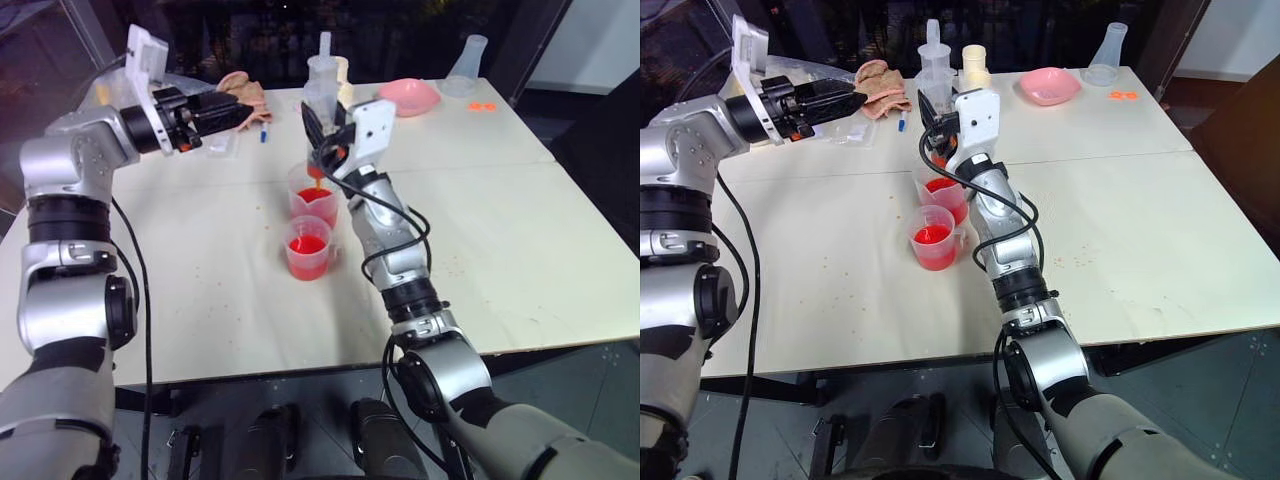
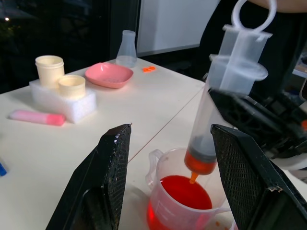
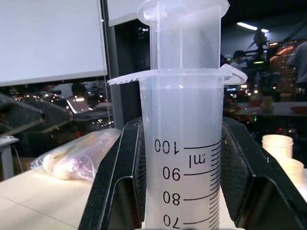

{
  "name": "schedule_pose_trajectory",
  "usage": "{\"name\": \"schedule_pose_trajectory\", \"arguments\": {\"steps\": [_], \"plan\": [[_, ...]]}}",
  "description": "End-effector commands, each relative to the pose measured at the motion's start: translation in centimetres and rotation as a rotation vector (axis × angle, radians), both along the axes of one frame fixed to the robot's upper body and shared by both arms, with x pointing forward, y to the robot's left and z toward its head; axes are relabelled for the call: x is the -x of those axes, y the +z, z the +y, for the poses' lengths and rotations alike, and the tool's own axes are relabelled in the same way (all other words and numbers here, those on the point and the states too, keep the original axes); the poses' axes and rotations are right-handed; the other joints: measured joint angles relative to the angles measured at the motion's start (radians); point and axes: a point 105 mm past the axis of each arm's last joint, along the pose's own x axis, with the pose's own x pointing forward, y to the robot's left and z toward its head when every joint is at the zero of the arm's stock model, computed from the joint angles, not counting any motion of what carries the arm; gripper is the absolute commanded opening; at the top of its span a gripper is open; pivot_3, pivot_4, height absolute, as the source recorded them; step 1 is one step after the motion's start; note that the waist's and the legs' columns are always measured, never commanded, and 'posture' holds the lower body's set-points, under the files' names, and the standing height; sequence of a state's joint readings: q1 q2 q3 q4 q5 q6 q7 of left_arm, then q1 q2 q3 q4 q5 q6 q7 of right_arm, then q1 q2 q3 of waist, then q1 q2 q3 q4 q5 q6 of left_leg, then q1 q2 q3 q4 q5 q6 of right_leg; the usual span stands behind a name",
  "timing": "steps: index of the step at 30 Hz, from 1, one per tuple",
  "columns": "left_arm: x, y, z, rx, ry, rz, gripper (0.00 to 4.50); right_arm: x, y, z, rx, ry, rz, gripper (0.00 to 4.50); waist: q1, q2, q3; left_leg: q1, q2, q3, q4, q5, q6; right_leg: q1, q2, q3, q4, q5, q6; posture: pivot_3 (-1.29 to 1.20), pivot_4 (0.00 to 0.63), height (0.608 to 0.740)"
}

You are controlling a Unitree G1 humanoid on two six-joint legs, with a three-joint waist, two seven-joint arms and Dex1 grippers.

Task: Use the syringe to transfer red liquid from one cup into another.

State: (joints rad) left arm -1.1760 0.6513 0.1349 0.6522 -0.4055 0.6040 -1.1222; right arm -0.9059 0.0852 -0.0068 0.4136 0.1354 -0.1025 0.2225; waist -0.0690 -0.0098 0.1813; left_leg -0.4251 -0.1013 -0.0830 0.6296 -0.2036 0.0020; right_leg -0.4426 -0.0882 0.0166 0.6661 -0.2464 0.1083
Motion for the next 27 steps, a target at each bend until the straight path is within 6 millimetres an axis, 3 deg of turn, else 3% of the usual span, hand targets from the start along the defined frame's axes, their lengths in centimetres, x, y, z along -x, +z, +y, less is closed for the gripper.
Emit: {"name": "schedule_pose_trajectory", "arguments": {"steps": [1,8,12,18,27], "plan": [[0.5,2.0,0.2,0.013,0.002,-0.078,2.81,2.2,4.1,0.5,-0.053,0.088,-0.063,1.41,0.0,0.0,0.0,0.0,0.0,0.0,0.0,0.0,0.0,0.0,0.0,0.0,0.0,0.0,0.0,0.0,0.15,0.74],[0.2,2.4,-0.3,0.013,-0.012,-0.085,2.81,4.7,6.3,0.0,-0.06,0.217,-0.02,1.41,0.001,0.0,0.0,0.0,0.0,0.0,0.0,0.0,0.0,0.0,0.0,0.0,0.0,0.0,0.0,0.0,0.15,0.74],[0.3,2.8,-0.8,0.018,-0.041,-0.09,2.81,6.4,6.5,-0.2,-0.03,0.307,-0.009,1.41,0.003,0.0,0.0,0.0,0.0,0.0,0.0,0.0,0.0,0.0,0.0,0.0,0.0,0.0,0.0,0.0,0.15,0.74],[1.0,3.4,-1.6,0.004,-0.098,-0.089,2.81,7.8,3.9,-0.1,0.064,0.353,0.002,1.41,0.0,0.0,0.0,0.0,0.0,0.001,0.0,0.0,0.001,0.0,0.0,0.0,0.0,0.0,0.0,0.0,0.15,0.74],[2.5,4.9,-3.3,0.02,-0.194,-0.105,2.81,6.3,-0.3,-0.4,0.083,0.268,0.044,1.41,0.002,0.0,0.0,0.0,0.0,0.001,0.0,0.0,0.001,0.0,0.0,0.0,0.0,0.0,0.0,0.0,0.15,0.74]]}}
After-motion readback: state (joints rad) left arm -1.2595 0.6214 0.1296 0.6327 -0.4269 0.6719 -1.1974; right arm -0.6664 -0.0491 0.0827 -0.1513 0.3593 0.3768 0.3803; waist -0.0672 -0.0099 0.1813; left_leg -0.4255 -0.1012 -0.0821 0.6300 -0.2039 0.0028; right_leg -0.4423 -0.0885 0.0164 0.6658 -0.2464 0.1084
